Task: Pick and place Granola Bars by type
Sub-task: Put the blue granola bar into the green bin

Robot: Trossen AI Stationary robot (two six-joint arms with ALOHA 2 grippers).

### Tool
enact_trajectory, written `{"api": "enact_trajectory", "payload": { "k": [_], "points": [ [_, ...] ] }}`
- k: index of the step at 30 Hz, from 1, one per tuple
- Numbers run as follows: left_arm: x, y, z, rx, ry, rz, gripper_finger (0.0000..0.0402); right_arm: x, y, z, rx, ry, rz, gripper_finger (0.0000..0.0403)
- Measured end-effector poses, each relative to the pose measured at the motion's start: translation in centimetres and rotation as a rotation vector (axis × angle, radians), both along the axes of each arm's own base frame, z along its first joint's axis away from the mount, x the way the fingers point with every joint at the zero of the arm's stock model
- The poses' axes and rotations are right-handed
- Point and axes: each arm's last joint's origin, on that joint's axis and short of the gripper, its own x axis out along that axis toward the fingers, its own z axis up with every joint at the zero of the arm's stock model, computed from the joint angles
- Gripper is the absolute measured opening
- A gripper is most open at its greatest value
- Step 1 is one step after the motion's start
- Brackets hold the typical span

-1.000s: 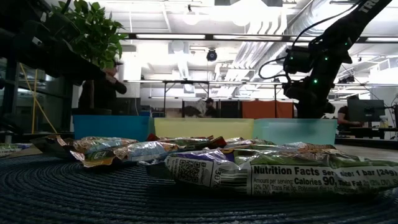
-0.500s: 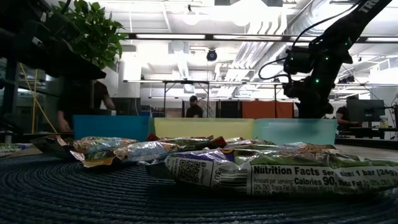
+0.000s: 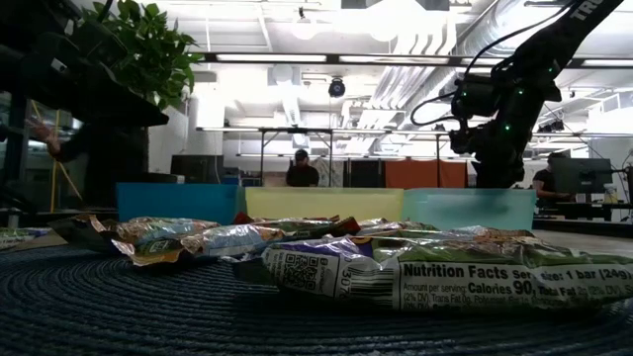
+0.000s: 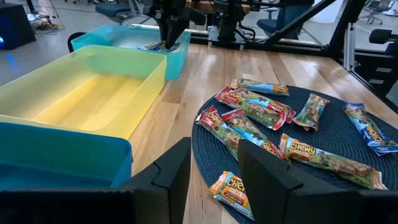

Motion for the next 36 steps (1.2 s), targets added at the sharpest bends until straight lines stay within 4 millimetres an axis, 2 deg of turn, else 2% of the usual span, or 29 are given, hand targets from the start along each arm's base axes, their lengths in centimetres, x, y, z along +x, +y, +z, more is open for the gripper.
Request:
{"api": "enact_trajectory", "payload": {
  "k": [24,36],
  "points": [
    [0.00,0.00,-0.01,0.000,0.001,0.000,0.0131,0.09,0.12,0.02,0.027,-0.031,0.041,0.0070],
    [0.00,0.00,0.00,0.000,0.000,0.000,0.0131,0.09,0.12,0.02,0.017,-0.027,0.056,0.0165]
  ]
}}
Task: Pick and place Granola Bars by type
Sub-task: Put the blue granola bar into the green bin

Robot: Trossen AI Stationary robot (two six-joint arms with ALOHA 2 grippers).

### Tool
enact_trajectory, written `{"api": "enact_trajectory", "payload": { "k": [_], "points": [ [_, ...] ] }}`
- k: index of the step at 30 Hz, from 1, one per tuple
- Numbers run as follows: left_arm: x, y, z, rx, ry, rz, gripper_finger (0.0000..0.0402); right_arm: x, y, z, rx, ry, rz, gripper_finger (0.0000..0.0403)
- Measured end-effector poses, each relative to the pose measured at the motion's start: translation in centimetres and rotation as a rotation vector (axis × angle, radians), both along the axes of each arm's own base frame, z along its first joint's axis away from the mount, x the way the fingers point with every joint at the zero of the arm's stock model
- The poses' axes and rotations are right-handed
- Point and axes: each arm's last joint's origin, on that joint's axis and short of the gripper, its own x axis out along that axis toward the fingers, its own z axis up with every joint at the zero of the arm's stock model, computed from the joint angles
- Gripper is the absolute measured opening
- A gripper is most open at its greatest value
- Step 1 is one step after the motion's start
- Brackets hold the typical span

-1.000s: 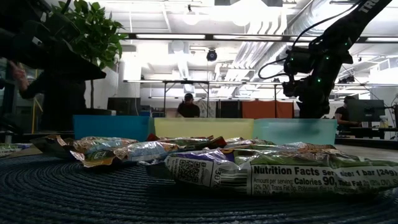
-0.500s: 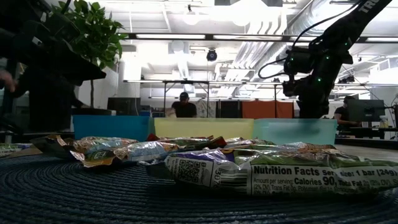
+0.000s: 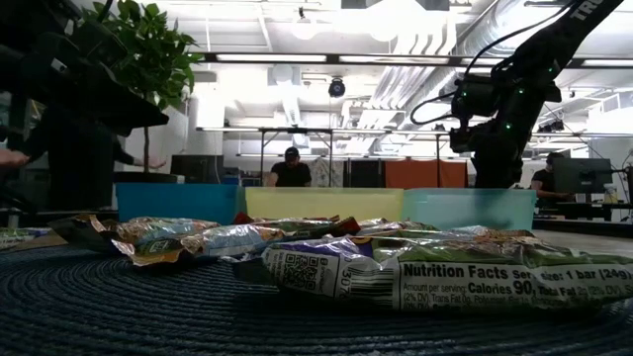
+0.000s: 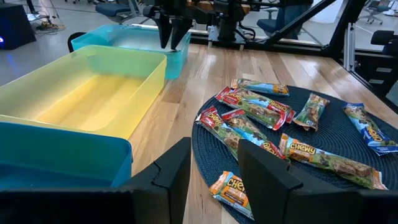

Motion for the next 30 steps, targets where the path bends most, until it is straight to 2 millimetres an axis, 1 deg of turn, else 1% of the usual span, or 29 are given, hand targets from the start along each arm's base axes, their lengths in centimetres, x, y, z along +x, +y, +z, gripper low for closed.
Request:
{"api": "enact_trajectory", "payload": {
  "k": [3,11,15,20,26,30],
  "points": [
    [0.0,0.0,0.0,0.000,0.000,0.000,0.0131,0.0,0.0,0.0,-0.003,-0.002,0.003,0.0171],
    [0.0,0.0,0.0,0.000,0.000,0.000,0.0131,0.0,0.0,0.1,-0.011,-0.004,0.025,0.0172],
    [0.0,0.0,0.0,0.000,0.000,0.000,0.0131,0.3,-0.3,0.7,-0.024,-0.018,0.027,0.0172],
    [0.0,0.0,0.0,0.000,0.000,0.000,0.0131,1.2,-1.2,3.0,-0.067,-0.045,0.051,0.0172],
    [0.0,0.0,0.0,0.000,0.000,0.000,0.0131,2.3,-2.1,6.8,-0.108,-0.109,0.097,0.0172],
    [0.0,0.0,0.0,0.000,0.000,0.000,0.0131,3.0,-2.4,9.3,-0.093,-0.196,0.136,0.0172]
  ]
}}
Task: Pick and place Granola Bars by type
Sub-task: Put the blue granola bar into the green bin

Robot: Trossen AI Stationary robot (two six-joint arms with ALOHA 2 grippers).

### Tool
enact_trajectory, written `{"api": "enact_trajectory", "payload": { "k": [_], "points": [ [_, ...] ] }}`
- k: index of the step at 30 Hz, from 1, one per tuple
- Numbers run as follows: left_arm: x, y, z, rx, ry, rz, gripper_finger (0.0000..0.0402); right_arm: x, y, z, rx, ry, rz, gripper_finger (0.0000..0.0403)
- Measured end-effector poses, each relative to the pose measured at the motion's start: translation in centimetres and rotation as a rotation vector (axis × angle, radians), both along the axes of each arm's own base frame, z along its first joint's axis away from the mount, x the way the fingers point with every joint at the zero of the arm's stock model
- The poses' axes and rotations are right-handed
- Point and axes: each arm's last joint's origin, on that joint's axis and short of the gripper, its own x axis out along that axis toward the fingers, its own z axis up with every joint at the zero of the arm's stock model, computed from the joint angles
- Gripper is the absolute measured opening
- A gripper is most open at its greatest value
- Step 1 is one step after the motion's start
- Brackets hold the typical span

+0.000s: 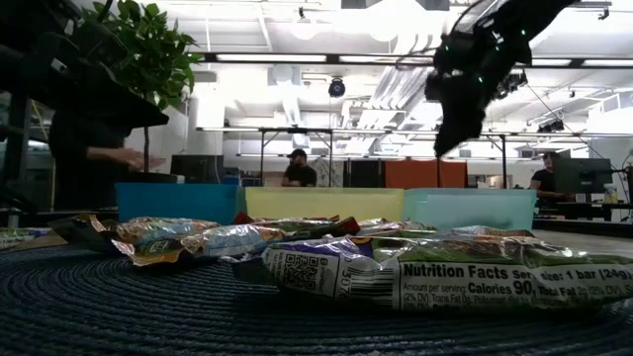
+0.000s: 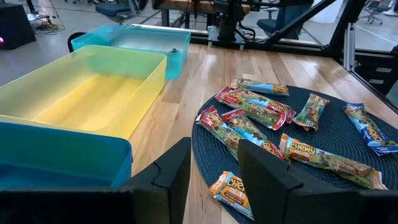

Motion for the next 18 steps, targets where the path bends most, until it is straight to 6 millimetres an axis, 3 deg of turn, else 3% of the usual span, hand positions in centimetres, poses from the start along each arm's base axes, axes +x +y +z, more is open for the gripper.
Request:
{"api": "enact_trajectory", "payload": {
  "k": [4,10,14,18],
  "points": [
    [0.0,0.0,0.0,0.000,0.000,0.000,0.0131,0.9,0.3,2.1,0.077,-0.141,0.111,0.0172],
    [0.0,0.0,0.0,0.000,0.000,0.000,0.0131,2.5,2.7,4.2,0.368,-0.406,0.418,0.0172],
    [0.0,0.0,0.0,0.000,0.000,0.000,0.0131,3.6,4.6,4.7,0.505,-0.446,0.535,0.0172],
    [0.0,0.0,0.0,0.000,0.001,0.000,0.0131,4.7,6.9,5.0,0.505,-0.426,0.616,0.0172]
  ]
}}
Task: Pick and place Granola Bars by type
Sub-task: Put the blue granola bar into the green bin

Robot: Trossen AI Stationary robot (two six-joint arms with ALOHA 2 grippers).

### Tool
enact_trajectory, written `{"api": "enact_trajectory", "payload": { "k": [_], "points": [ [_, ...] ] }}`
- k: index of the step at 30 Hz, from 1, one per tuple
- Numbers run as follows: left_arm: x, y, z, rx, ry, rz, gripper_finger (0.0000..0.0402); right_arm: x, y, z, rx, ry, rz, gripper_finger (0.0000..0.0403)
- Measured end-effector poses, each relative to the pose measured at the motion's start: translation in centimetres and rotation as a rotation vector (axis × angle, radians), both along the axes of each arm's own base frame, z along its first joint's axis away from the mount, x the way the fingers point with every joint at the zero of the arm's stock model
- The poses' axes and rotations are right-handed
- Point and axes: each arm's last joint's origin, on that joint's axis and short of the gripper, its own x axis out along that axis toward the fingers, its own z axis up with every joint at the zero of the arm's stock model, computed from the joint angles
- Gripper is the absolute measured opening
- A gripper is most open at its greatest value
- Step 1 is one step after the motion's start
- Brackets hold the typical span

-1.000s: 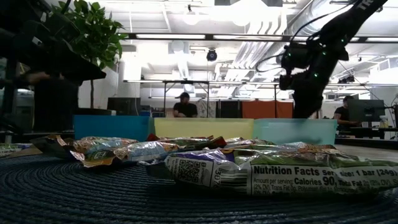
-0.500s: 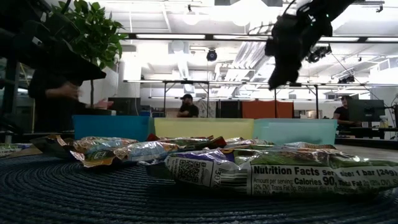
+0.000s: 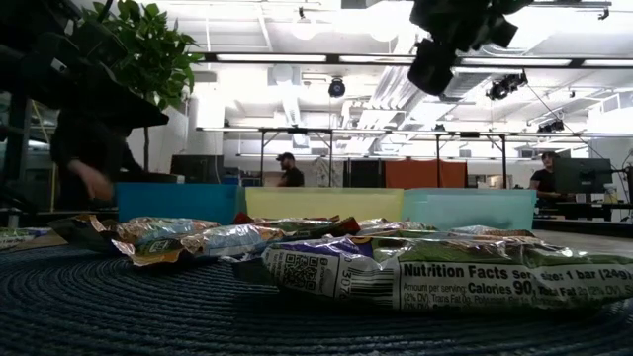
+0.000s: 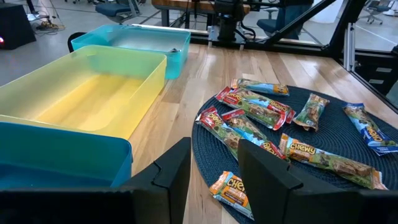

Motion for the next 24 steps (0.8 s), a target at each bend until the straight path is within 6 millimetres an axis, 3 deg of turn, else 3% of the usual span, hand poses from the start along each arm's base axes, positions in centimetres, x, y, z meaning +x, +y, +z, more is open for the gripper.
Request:
{"api": "enact_trajectory", "payload": {
  "k": [13,24],
  "points": [
    [0.0,0.0,0.0,0.000,0.000,0.000,0.0131,4.2,9.9,1.7,-0.230,-0.131,0.058,0.0172],
    [0.0,0.0,0.0,0.000,0.000,0.000,0.0131,4.5,17.6,3.4,-0.379,-0.312,-0.156,0.0172]
  ]
}}
